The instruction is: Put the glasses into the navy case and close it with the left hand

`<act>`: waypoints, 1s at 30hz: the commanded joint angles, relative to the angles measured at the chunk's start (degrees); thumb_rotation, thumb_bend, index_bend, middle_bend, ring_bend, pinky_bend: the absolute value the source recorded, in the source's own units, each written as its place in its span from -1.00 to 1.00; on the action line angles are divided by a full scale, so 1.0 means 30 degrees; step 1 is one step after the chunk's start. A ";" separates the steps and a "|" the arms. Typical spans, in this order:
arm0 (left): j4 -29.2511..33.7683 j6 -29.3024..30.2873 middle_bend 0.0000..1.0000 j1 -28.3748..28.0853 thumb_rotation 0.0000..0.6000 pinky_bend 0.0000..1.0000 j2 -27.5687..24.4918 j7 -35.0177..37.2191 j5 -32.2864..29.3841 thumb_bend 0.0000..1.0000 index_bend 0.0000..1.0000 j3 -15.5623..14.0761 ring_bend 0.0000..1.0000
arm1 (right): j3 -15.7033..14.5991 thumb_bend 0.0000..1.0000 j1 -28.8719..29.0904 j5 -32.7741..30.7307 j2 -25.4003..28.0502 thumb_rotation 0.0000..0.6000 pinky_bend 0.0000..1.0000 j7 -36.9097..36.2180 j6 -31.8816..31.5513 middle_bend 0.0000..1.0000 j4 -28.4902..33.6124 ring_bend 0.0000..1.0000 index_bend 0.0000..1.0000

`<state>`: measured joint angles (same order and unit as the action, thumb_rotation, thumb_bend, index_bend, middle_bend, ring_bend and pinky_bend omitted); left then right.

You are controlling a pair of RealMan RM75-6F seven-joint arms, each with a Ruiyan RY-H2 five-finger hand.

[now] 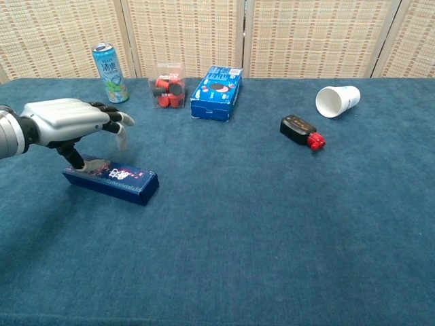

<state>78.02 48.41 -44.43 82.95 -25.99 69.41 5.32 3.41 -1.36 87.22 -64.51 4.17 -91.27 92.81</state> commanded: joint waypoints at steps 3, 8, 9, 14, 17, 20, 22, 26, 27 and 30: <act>-0.0601 -0.0202 -1.00 -0.0326 1.00 -1.00 0.0479 -0.1007 -0.0795 -0.30 -0.64 0.0039 -1.00 | 0.0009 -0.62 -0.0044 -0.0011 0.0011 1.00 -0.79 -0.0078 -0.0053 -0.89 -0.0043 -0.85 -1.00; 0.0451 -0.0006 -1.00 -0.0297 1.00 -1.00 -0.0149 -0.1634 -0.1785 -0.34 -0.71 0.0230 -1.00 | 0.0040 -0.62 -0.0092 -0.0007 0.0042 1.00 -0.79 -0.0168 -0.0147 -0.89 -0.0084 -0.85 -1.00; 0.0961 0.0102 -1.00 -0.0225 1.00 -1.00 -0.0503 -0.1730 -0.1956 -0.34 -0.71 0.0227 -1.00 | 0.0053 -0.62 -0.0090 0.0004 0.0058 1.00 -0.79 -0.0182 -0.0161 -0.89 -0.0084 -0.85 -1.00; 0.3311 0.0192 -1.00 0.0136 1.00 -1.00 -0.2267 -0.1805 -0.2533 -0.34 -0.71 -0.0067 -1.00 | 0.0075 -0.62 -0.0032 0.0052 0.0070 1.00 -0.79 -0.0231 -0.0100 -0.89 -0.0111 -0.85 -1.00; 0.4163 0.0236 -1.00 0.0309 1.00 -1.00 -0.2918 -0.2156 -0.2496 -0.34 -0.72 -0.0587 -1.00 | 0.0072 -0.62 0.0035 0.0070 0.0014 1.00 -0.79 -0.0261 0.0011 -0.89 -0.0178 -0.85 -1.00; 0.4315 0.0131 -1.00 0.0323 1.00 -1.00 -0.2895 -0.2484 -0.2586 -0.34 -0.76 -0.0994 -1.00 | 0.0067 -0.62 0.0078 0.0140 -0.0045 1.00 -0.79 -0.0315 0.0036 -0.89 -0.0241 -0.85 -1.00; 0.4086 -0.0019 -1.00 0.0266 1.00 -1.00 -0.2590 -0.2519 -0.2754 -0.34 -0.78 -0.1125 -1.00 | 0.0053 -0.62 0.0078 0.0169 -0.0072 1.00 -0.79 -0.0357 0.0032 -0.89 -0.0284 -0.85 -1.00; 0.3318 -0.0059 -1.00 0.0148 1.00 -1.00 -0.1774 -0.2416 -0.2642 -0.34 -0.78 -0.1213 -1.00 | 0.0044 -0.62 0.0001 0.0136 -0.0075 1.00 -0.79 -0.0426 -0.0059 -0.89 -0.0342 -0.85 -1.00; 0.3108 -0.0081 -1.00 0.0115 1.00 -1.00 -0.1579 -0.2355 -0.2596 -0.34 -0.78 -0.1216 -1.00 | 0.0044 -0.62 -0.0026 0.0110 -0.0074 1.00 -0.79 -0.0445 -0.0084 -0.89 -0.0360 -0.85 -1.00; 0.2340 -0.0138 -1.00 -0.0017 1.00 -1.00 -0.0916 -0.2179 -0.2432 -0.34 -0.78 -0.1188 -1.00 | 0.0037 -0.62 -0.0105 0.0027 -0.0062 1.00 -0.79 -0.0504 -0.0135 -0.89 -0.0395 -0.85 -1.00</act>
<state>86.01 48.15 -44.20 79.28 -32.87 61.80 1.77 3.53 -1.69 87.29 -64.70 2.65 -91.68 91.62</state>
